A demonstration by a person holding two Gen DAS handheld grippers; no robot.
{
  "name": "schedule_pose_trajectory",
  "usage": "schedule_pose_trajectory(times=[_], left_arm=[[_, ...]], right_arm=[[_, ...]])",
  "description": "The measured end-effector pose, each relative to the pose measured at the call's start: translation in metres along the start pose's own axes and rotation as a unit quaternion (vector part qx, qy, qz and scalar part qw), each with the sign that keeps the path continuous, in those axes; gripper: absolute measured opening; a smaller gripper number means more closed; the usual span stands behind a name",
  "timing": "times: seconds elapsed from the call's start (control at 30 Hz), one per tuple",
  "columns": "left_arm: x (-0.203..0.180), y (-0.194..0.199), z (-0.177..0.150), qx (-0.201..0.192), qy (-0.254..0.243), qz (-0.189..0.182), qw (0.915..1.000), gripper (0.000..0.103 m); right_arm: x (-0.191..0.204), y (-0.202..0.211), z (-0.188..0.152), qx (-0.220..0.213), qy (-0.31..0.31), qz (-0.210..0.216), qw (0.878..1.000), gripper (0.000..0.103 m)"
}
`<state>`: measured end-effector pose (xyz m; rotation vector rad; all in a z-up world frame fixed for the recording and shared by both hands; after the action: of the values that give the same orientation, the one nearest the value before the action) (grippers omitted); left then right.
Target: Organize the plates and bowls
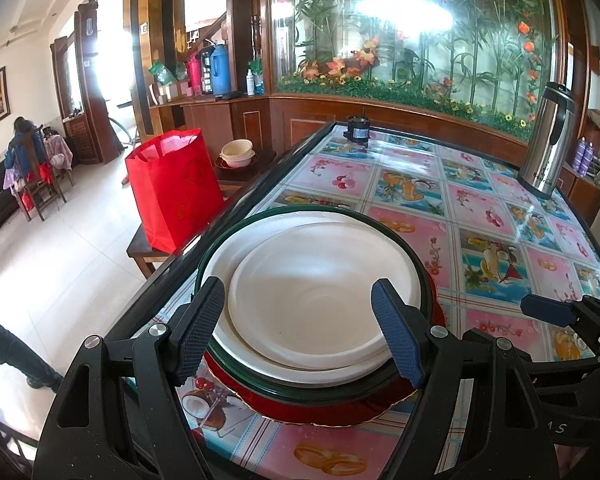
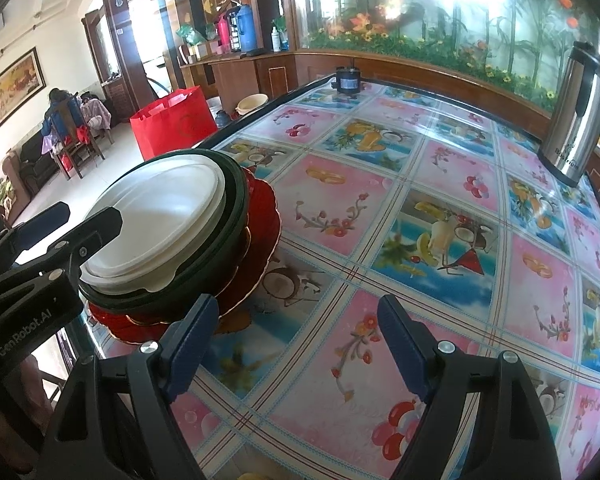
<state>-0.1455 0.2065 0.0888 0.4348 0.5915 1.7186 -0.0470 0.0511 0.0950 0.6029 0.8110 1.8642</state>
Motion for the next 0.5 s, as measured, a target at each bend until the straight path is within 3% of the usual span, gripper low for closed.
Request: schedule_pose_trajectory(times=[0.5], left_arm=[[-0.0018,0.0008,-0.0041,-0.012,-0.007,0.014,0.9998,0.077]], right_arm=[[-0.0001,-0.0026,-0.0014,0.005,0.003,0.001,1.0,0.082]])
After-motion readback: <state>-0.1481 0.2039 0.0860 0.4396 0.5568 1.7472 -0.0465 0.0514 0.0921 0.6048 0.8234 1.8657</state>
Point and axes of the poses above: each gripper's, at about its wrist camera, not at the fingertips, and y roughly against the way its jaws point, x to its left, z to its top, the point moved 1 cm from there along -y, roughly the way its jaws point, and after that the axes turned 4 degrees about -z, right-handed, at the moved point
